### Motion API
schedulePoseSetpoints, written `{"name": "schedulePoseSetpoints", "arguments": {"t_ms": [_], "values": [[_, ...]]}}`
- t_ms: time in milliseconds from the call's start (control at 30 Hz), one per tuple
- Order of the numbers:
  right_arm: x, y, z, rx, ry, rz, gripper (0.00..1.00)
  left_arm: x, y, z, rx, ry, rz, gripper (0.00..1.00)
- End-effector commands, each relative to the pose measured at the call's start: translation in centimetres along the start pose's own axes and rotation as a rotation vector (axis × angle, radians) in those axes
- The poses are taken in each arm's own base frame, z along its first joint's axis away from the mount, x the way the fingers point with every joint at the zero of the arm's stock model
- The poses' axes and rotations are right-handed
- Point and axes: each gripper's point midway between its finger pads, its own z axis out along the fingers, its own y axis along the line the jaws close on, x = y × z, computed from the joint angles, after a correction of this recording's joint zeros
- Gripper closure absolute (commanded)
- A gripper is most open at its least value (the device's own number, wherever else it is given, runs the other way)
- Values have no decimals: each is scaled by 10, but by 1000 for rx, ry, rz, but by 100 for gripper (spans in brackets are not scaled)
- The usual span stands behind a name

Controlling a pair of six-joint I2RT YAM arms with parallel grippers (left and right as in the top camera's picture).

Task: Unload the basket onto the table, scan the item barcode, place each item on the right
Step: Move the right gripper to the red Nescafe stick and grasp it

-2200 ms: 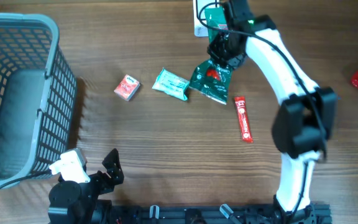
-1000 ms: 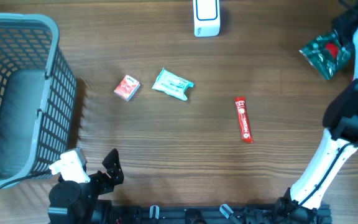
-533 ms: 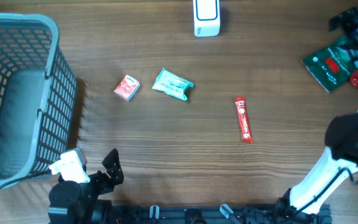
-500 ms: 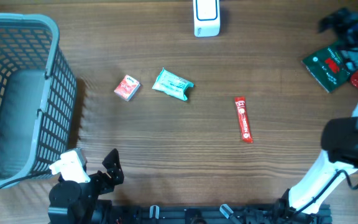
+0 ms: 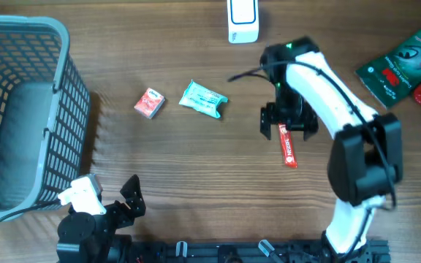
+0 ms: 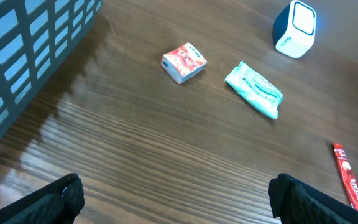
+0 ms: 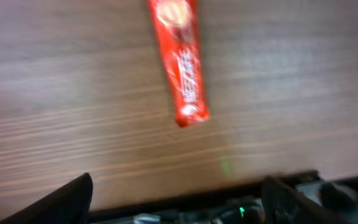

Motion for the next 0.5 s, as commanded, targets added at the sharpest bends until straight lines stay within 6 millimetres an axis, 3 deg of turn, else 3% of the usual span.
{"name": "schedulePoseSetpoints", "arguments": {"t_ms": [0,33,167,267,367,400,467], "values": [[1,-20,15,33,-125,98,38,0,0,0,0,-5,16,0],[-5,-17,28,23,-143,83,44,0,0,0,0,-5,16,0],[-26,2,63,-49,-231,-65,47,0,0,0,0,-5,16,0],[-38,8,75,-62,-296,-162,47,0,0,0,0,-5,16,0],[-52,13,72,-54,-367,-287,47,0,0,0,0,-5,16,0],[-54,14,71,-56,-379,-298,51,0,0,0,0,-5,16,0],[-54,14,72,-54,-377,-303,70,0,0,0,0,-5,16,0]]}}
